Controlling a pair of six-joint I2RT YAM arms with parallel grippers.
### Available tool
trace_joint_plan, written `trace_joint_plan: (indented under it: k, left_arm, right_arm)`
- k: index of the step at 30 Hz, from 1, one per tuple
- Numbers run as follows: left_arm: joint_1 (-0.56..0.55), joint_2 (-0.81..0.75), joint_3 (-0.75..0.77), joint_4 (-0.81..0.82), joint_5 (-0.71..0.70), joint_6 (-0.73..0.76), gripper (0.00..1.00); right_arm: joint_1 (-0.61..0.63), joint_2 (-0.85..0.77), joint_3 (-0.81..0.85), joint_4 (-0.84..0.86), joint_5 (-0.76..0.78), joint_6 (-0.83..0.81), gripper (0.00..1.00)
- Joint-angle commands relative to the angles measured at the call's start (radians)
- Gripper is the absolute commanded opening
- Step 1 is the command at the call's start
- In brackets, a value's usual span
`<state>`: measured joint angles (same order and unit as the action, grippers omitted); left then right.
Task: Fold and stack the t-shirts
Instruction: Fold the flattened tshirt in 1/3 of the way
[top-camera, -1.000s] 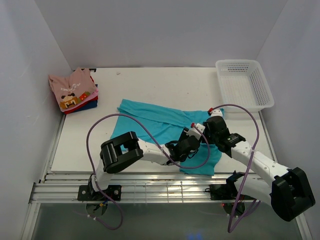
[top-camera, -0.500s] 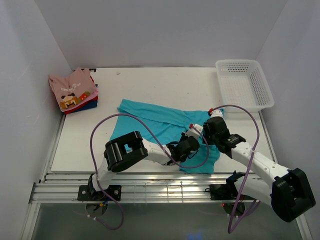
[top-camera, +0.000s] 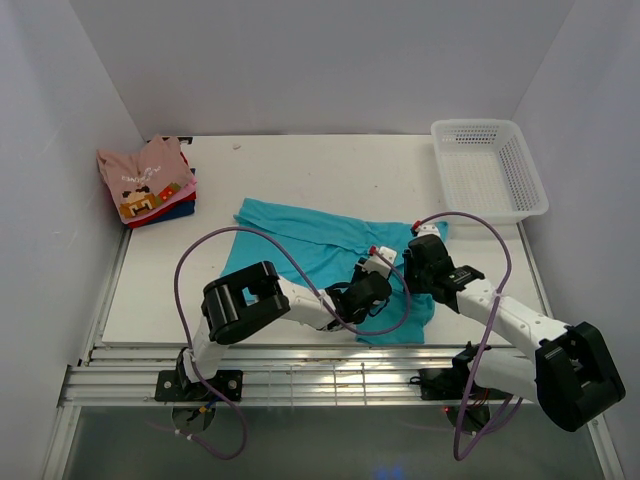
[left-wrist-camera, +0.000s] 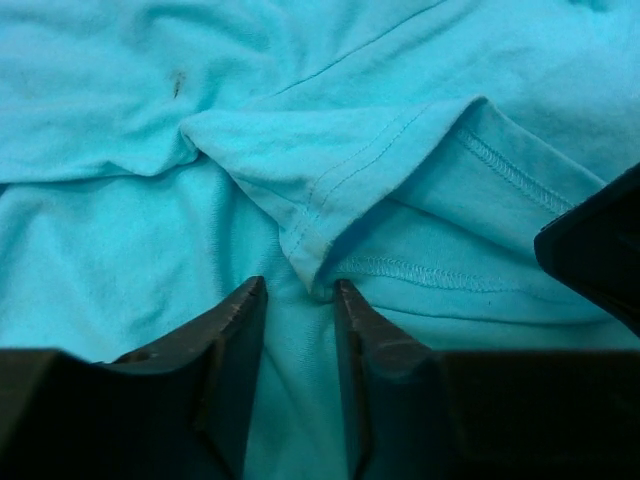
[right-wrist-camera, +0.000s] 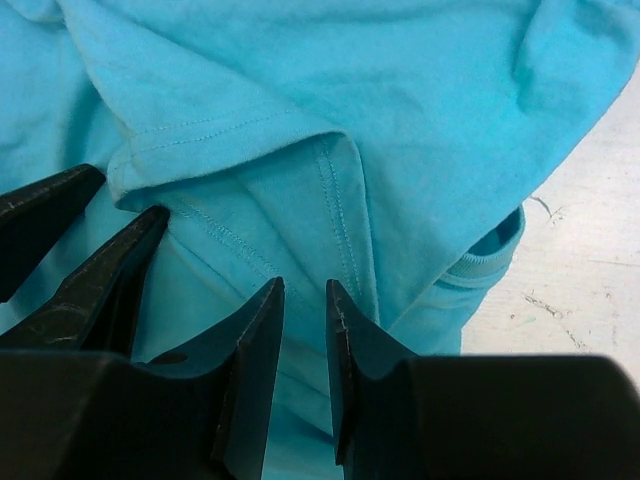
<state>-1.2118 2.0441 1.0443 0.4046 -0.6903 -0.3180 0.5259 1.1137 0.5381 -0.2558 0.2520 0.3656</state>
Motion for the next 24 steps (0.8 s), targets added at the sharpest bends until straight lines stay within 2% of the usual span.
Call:
trace_joint_plan:
  k: [1,6,13,16,17,18,19,20,21,24]
  left_arm:
    - [0.006,-0.045,0.005,-0.012,0.084,-0.010,0.48]
    - [0.006,-0.070,-0.012,0.039,0.158,-0.024,0.53]
    - [0.011,-0.223,-0.017,0.051,0.153,0.049,0.60]
    - [0.041,-0.312,-0.023,0.040,0.134,0.082,0.62]
    - [0.085,-0.329,-0.027,0.034,0.123,0.082,0.61]
    - [0.115,-0.350,-0.030,0.017,0.126,0.077,0.59]
    - [0.154,-0.354,-0.032,0.008,0.139,0.070,0.56]
    - [0.240,-0.351,-0.024,-0.007,0.156,0.047,0.50]
    - [0.283,-0.325,-0.015,-0.051,0.190,0.036,0.31]
    - [0.411,-0.263,0.032,-0.115,0.192,0.052,0.03]
  right_arm:
    - [0.005,0.012,0.017,-0.037,0.024,0.033,0.29]
    - [0.006,-0.017,0.034,-0.043,0.067,0.033,0.29]
    - [-0.001,0.017,0.181,-0.053,0.121,-0.005,0.31]
    - [-0.032,0.070,0.264,-0.048,0.129,-0.034,0.33]
    - [-0.046,0.096,0.284,-0.045,0.125,-0.051,0.32]
    - [-0.076,0.157,0.328,-0.042,0.119,-0.060,0.29]
    - [-0.092,0.193,0.350,-0.039,0.100,-0.069,0.22]
    - [-0.105,0.230,0.368,-0.033,0.090,-0.085,0.18]
    - [-0.133,0.306,0.405,-0.028,0.084,-0.093,0.10]
    - [-0.174,0.449,0.471,-0.022,0.075,-0.105,0.08]
